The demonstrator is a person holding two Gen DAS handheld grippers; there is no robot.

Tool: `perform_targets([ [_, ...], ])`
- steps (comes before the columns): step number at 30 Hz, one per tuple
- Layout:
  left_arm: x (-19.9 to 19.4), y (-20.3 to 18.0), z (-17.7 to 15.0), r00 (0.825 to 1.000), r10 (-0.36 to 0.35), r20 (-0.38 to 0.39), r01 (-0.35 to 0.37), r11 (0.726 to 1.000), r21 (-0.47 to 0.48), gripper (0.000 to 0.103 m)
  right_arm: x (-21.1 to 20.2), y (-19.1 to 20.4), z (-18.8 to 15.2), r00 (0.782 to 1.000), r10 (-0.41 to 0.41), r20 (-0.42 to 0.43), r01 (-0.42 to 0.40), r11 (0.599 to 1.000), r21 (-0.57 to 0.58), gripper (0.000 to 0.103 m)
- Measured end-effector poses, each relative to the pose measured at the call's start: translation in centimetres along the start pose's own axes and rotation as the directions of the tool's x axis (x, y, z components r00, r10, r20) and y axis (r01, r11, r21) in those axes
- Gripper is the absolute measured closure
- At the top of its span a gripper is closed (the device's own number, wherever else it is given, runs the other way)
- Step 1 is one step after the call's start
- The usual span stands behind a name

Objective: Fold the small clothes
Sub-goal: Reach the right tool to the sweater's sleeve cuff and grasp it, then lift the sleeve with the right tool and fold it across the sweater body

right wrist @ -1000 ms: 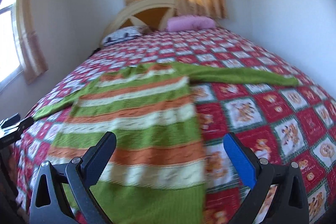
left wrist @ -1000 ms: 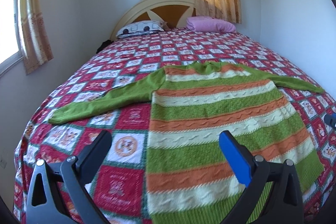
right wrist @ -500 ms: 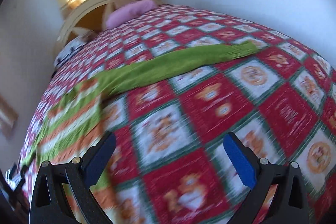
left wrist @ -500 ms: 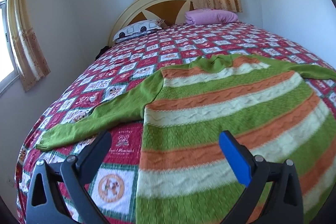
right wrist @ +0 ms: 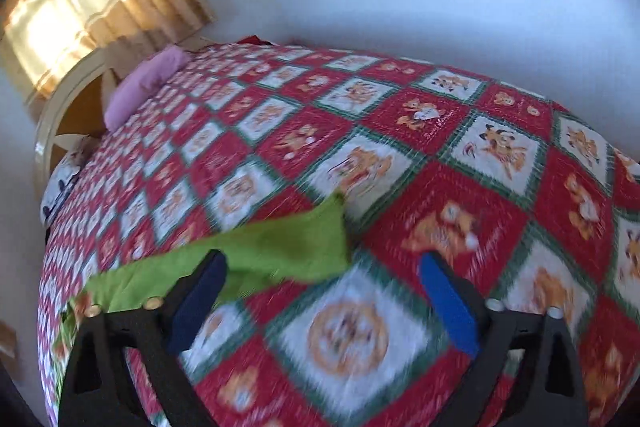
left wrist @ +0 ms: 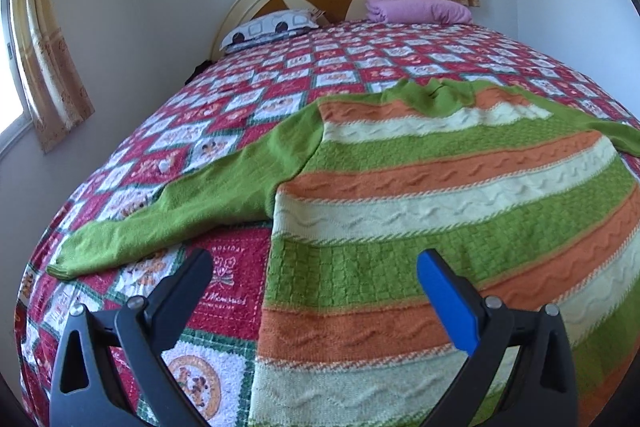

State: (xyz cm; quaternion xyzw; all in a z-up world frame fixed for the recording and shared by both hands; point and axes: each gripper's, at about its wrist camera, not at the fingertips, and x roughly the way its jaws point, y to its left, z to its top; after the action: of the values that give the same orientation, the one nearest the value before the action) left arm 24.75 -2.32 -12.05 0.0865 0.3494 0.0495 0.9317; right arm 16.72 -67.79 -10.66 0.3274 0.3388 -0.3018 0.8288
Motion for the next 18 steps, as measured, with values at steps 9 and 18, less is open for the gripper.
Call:
perform_targets([
  [9, 0.6, -0.1, -0.1, 1.000, -0.002, -0.021, 0.002, 1.000, -0.003, 0.000, 4.3, 1.1, 0.6, 0.992, 0.023, -0.126, -0.037, 0.993, -0.111, 0.095],
  [18, -0.3, -0.3, 0.3, 1.000, -0.010, 0.004, 0.010, 1.000, 0.000, 0.000, 1.2, 2.3, 3.4, 0.994, 0.104, -0.046, -0.108, 0.988, -0.110, 0.095],
])
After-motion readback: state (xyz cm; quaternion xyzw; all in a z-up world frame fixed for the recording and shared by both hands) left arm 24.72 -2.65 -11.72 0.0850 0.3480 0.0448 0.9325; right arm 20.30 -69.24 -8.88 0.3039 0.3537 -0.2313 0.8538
